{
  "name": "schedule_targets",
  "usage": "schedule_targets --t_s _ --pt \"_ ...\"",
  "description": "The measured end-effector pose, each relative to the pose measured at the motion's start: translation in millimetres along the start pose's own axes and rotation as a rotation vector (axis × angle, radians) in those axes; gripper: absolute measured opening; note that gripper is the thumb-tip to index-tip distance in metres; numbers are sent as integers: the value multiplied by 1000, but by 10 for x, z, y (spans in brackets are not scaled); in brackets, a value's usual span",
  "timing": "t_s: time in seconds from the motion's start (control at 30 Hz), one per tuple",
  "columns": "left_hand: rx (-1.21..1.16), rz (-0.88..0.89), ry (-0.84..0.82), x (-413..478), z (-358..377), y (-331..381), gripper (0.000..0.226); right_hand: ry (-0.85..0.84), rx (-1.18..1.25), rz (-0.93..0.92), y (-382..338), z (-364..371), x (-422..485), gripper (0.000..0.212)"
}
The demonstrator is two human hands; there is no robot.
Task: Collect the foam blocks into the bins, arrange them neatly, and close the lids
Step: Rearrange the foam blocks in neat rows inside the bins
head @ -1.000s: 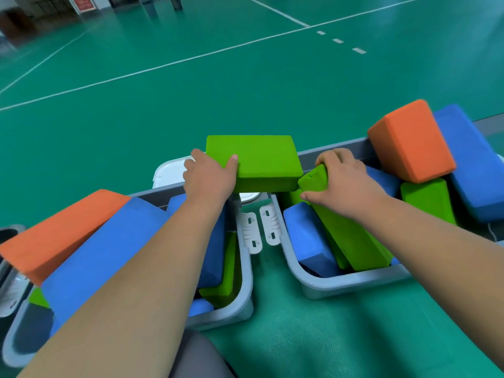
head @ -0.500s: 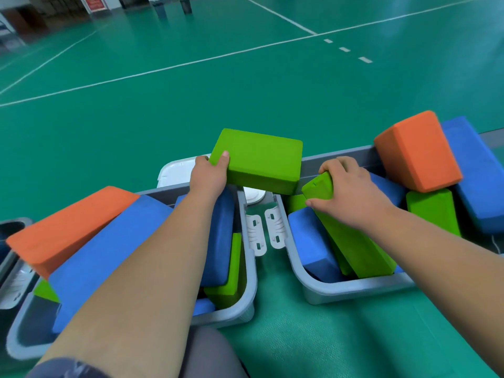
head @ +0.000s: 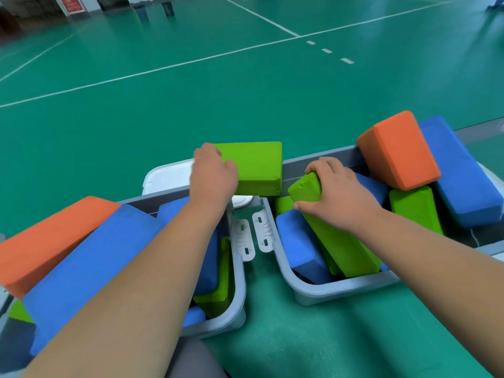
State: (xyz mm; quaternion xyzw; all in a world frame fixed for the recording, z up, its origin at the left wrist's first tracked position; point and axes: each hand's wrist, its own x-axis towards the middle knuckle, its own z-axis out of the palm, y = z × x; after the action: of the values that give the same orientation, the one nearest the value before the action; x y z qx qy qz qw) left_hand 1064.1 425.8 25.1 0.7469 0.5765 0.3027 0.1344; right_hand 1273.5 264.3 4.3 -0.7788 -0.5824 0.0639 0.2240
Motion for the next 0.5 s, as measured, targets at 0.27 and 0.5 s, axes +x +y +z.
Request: schedule_targets --t_s 0.27,0.5 --pt "-479 -208 -858 -532 378 735 83 -84 20 -115 182 -35 -33 90" --pt "-462 -149 -838 -563 553 810 76 -128 118 -87 451 -162 -128 107"
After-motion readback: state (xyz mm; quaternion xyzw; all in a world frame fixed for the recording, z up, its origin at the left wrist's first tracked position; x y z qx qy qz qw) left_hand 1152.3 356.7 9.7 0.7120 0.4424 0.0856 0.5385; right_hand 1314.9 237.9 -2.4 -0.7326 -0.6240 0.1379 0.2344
